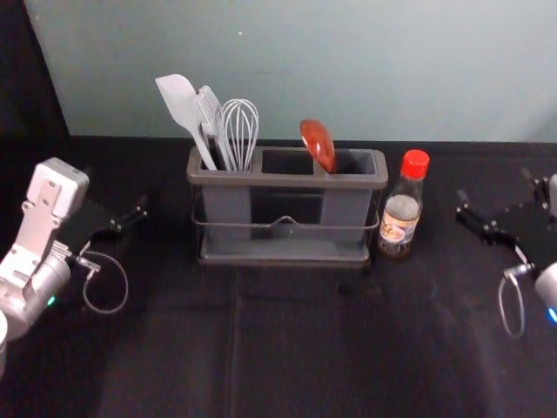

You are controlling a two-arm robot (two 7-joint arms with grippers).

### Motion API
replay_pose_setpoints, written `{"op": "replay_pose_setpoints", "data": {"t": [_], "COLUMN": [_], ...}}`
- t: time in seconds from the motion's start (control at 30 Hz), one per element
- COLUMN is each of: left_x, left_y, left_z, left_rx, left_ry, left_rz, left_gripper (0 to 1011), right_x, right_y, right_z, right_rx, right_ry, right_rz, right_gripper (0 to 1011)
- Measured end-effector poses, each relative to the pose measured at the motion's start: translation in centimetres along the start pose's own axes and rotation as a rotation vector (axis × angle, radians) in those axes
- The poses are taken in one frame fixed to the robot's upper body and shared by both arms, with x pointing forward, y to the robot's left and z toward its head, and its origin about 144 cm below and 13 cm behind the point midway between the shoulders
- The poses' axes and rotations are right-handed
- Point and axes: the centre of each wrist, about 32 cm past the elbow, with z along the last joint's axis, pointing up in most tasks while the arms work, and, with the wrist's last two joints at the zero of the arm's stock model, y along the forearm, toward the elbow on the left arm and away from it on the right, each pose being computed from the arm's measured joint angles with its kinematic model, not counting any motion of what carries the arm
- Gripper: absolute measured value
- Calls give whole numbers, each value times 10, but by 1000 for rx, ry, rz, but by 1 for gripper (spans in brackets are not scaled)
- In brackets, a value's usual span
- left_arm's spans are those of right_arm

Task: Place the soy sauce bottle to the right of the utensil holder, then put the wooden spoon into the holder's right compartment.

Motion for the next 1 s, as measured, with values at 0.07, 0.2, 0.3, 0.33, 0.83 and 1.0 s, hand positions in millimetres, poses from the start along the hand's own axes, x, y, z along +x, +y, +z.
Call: {"op": "replay_pose_setpoints", "data": {"t": [0.07,0.2,0.3,0.33,0.83,1.0], "left_x": [0,0,0,0,0,0], "left_y": [0,0,0,0,0,0], "left_z": [0,0,0,0,0,0], "left_rx": [0,0,0,0,0,0], "left_ry": [0,0,0,0,0,0], "left_rz": [0,0,0,0,0,0], "left_gripper": [1005,1005,1005,1005,1005,1005], "right_x": [3,8,10,11,7,7], "right_y": [10,28,37,41,58,58], "right_z": [-5,-12,-13,-12,-10,-10], "right_rx": [16,45,49,49,-16,-16], "right_ry": [-10,-22,-32,-39,-57,-57], "right_rz": [14,44,57,61,24,24], "right_gripper": [1003,1002,1003,1003,1003,1003]}}
